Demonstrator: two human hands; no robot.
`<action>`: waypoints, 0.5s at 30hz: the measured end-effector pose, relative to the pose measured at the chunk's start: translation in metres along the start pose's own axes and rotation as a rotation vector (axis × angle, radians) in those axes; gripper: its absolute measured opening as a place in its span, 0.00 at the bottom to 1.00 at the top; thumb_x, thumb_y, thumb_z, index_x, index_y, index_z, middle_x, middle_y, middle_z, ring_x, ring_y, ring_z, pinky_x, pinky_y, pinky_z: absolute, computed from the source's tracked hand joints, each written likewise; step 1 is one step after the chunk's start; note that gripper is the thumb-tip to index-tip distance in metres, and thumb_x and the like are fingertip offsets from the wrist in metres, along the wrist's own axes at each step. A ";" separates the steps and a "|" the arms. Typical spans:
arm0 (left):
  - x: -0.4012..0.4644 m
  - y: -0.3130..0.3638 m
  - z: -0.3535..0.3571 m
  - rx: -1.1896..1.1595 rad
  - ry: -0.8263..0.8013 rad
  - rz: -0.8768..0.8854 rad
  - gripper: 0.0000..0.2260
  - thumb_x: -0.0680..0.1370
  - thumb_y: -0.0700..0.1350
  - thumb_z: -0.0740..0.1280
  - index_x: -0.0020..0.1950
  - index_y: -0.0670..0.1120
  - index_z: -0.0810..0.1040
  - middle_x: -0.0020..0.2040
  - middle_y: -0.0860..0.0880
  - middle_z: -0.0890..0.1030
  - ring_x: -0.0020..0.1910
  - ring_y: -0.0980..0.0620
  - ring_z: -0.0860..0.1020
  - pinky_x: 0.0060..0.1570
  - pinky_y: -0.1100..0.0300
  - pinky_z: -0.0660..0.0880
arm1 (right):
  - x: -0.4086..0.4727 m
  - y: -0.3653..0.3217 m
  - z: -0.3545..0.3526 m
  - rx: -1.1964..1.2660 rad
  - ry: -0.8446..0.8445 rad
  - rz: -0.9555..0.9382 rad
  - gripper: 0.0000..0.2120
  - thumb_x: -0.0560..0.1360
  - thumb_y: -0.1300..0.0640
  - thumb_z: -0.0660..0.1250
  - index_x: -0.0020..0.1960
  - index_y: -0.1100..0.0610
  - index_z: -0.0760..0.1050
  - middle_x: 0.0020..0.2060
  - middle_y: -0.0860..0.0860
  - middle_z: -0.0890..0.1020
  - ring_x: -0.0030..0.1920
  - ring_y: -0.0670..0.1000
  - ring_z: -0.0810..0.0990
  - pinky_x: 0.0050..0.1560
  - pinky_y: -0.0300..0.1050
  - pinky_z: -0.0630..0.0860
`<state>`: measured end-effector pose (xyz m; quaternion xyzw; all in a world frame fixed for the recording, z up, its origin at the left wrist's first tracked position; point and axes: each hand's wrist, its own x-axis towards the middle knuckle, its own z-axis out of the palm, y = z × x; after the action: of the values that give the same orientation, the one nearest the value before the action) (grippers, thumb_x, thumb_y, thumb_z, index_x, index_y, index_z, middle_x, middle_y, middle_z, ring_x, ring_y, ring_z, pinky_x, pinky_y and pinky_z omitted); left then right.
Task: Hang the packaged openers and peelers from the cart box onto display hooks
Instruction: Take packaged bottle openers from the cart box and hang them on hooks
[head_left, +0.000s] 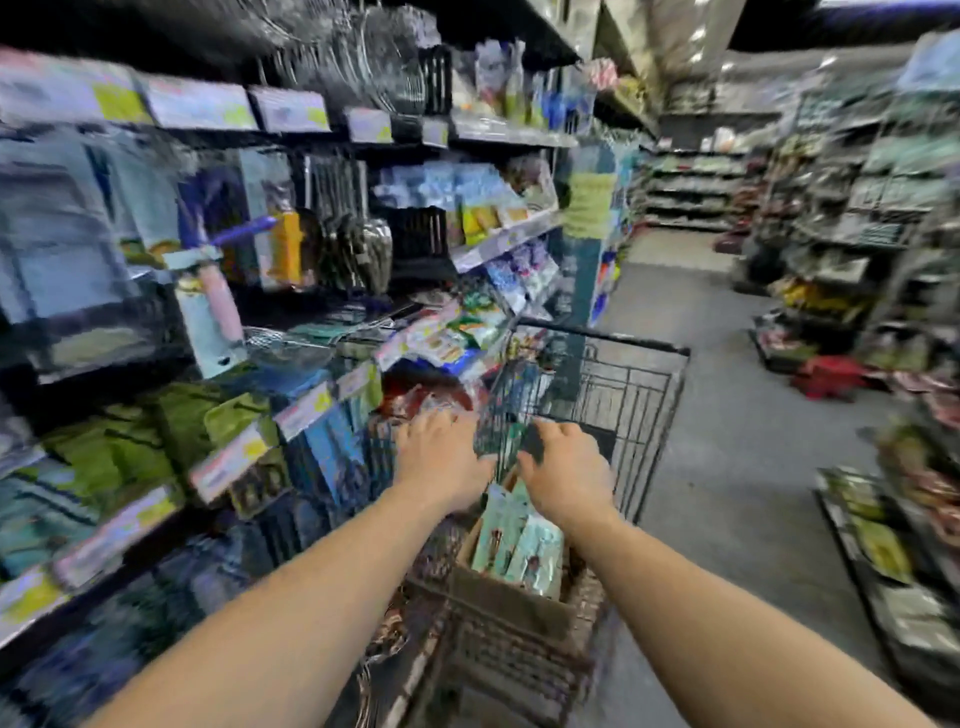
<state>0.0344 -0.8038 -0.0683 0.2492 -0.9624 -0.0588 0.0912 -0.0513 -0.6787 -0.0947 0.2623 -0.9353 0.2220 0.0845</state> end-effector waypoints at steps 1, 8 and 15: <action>0.012 0.011 0.008 -0.006 -0.007 0.016 0.30 0.77 0.63 0.61 0.76 0.52 0.64 0.76 0.47 0.66 0.74 0.42 0.63 0.73 0.43 0.60 | 0.009 0.014 0.001 0.012 -0.003 0.020 0.25 0.79 0.44 0.61 0.74 0.49 0.64 0.64 0.53 0.74 0.63 0.56 0.73 0.57 0.54 0.77; 0.096 0.046 0.082 -0.048 -0.097 0.112 0.29 0.78 0.61 0.61 0.76 0.51 0.63 0.75 0.47 0.66 0.74 0.43 0.63 0.74 0.45 0.60 | 0.067 0.093 0.040 0.099 -0.003 0.162 0.26 0.78 0.46 0.63 0.74 0.48 0.63 0.65 0.52 0.74 0.64 0.56 0.72 0.60 0.52 0.73; 0.194 0.037 0.202 -0.116 -0.302 0.133 0.30 0.76 0.62 0.65 0.74 0.51 0.65 0.73 0.47 0.70 0.71 0.43 0.67 0.71 0.46 0.65 | 0.134 0.150 0.122 0.096 -0.098 0.316 0.25 0.77 0.47 0.65 0.72 0.49 0.65 0.63 0.52 0.75 0.63 0.55 0.74 0.61 0.53 0.74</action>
<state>-0.1907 -0.8531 -0.2311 0.1674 -0.9745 -0.1446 -0.0367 -0.2493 -0.6805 -0.2217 0.1263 -0.9562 0.2639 -0.0100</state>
